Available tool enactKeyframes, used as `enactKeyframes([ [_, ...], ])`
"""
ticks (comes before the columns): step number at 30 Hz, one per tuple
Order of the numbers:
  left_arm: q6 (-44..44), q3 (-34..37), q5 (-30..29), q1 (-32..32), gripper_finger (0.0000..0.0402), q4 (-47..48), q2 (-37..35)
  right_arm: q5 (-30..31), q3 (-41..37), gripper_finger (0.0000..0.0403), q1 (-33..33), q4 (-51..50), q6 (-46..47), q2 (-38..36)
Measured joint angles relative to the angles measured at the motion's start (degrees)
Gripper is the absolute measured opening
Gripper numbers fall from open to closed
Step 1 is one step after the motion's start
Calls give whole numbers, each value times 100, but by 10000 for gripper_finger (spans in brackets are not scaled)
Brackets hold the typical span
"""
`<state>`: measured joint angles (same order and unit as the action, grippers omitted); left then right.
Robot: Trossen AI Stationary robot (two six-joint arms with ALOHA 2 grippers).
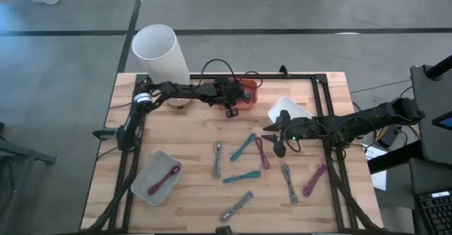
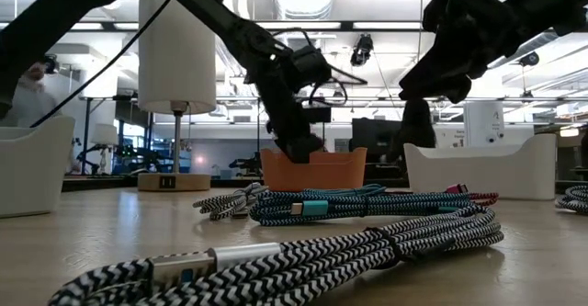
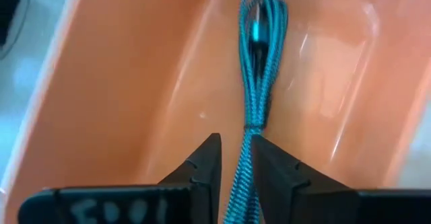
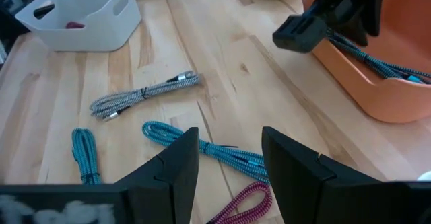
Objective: Pick & Place USB Port
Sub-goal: Put the top left blue and white charger cable into the orange bin, then put the middle right white and black charger cable into the white bin
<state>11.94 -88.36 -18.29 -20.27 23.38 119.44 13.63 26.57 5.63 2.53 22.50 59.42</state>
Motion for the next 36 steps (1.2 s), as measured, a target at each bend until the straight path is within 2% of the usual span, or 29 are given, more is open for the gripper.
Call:
enactKeyframes([
  [15, -346, 37, 87, 313, 73, 604, -834, 4, 39, 157, -2, -22, 2, -2],
  [28, -612, 90, 137, 1093, 73, 1309, -1579, 22, 39, 157, -2, -61, 336, -2],
  [32, -671, 467, 143, 1351, 72, 1254, -1916, 4, 42, 157, 3, -76, 358, -2],
  [36, -1003, 1211, 168, 1530, 73, 947, -2463, -59, 42, 157, 17, -107, 470, -2],
])
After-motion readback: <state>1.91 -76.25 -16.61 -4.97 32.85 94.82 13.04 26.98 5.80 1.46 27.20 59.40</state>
